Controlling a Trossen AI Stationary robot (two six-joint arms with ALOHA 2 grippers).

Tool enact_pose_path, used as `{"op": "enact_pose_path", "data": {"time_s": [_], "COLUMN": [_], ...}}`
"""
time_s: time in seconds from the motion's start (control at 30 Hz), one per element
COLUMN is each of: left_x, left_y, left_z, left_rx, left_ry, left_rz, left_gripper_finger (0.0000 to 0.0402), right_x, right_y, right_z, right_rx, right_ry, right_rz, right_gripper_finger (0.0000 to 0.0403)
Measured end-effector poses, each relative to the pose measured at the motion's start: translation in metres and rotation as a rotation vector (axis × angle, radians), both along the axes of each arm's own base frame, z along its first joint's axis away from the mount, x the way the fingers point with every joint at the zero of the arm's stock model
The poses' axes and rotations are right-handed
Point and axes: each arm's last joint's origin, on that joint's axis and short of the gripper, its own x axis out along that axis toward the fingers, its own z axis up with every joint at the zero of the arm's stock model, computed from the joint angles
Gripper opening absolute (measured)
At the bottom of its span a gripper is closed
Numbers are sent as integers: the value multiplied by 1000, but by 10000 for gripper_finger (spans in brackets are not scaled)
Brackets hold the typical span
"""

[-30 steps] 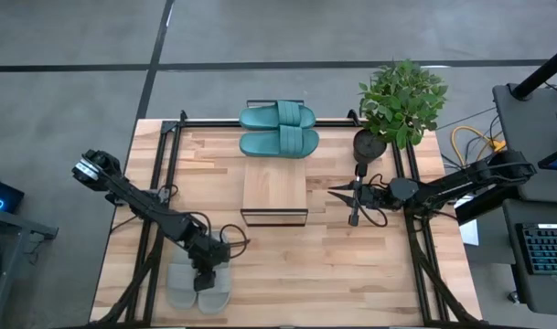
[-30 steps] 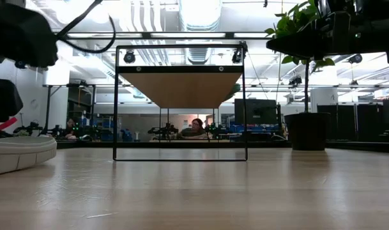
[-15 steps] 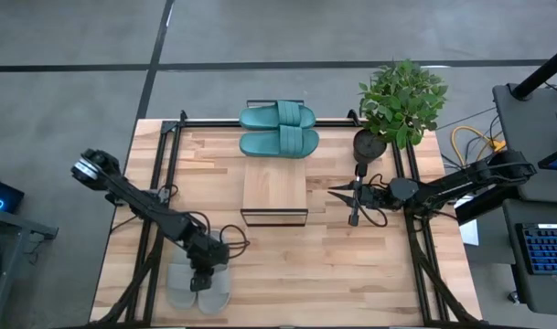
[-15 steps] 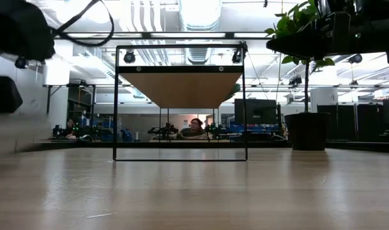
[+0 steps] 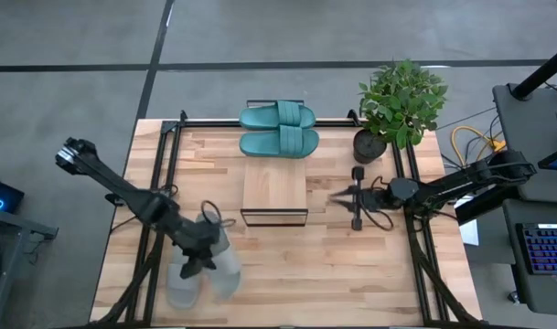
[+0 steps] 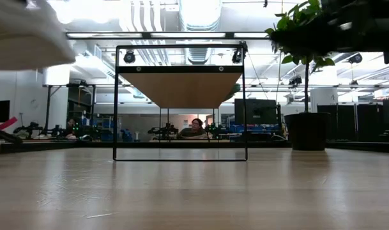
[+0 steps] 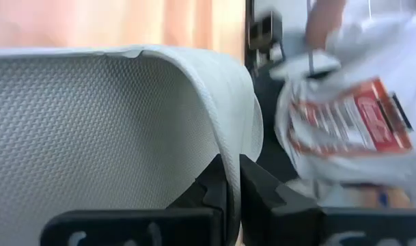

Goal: Pick and place slides into the shelf
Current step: Put the right gray slide on the shelf

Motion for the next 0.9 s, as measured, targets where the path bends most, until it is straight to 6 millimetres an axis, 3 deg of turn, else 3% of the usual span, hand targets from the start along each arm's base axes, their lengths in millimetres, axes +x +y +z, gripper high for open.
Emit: {"op": "enact_pose_path", "data": {"time_s": [0.17, 0.33, 0.53, 0.67, 0.8, 0.9], "left_x": [-12, -17, -12, -7, -6, -5], "left_y": [16, 24, 27, 27, 28, 31], "left_z": [24, 39, 50, 53, 55, 55], "left_rx": [228, 466, 829, 1021, 1114, 1125], "left_ry": [-314, -545, -744, -814, -835, -827], "left_rz": [54, 51, 41, -15, -32, -20], "left_gripper_finger": [1, 0, 0, 0, 0, 0], "right_x": [5, 12, 27, 42, 62, 80], "right_y": [13, 24, 32, 35, 40, 41], "right_z": [18, 32, 37, 49, 65, 80], "right_rx": [-112, -52, -83, -223, -356, -380], "right_ry": [-81, -104, -95, -136, -186, -175], "right_rz": [263, 327, 343, 321, 299, 160], "right_gripper_finger": [34, 34, 34, 33, 34, 34]}}
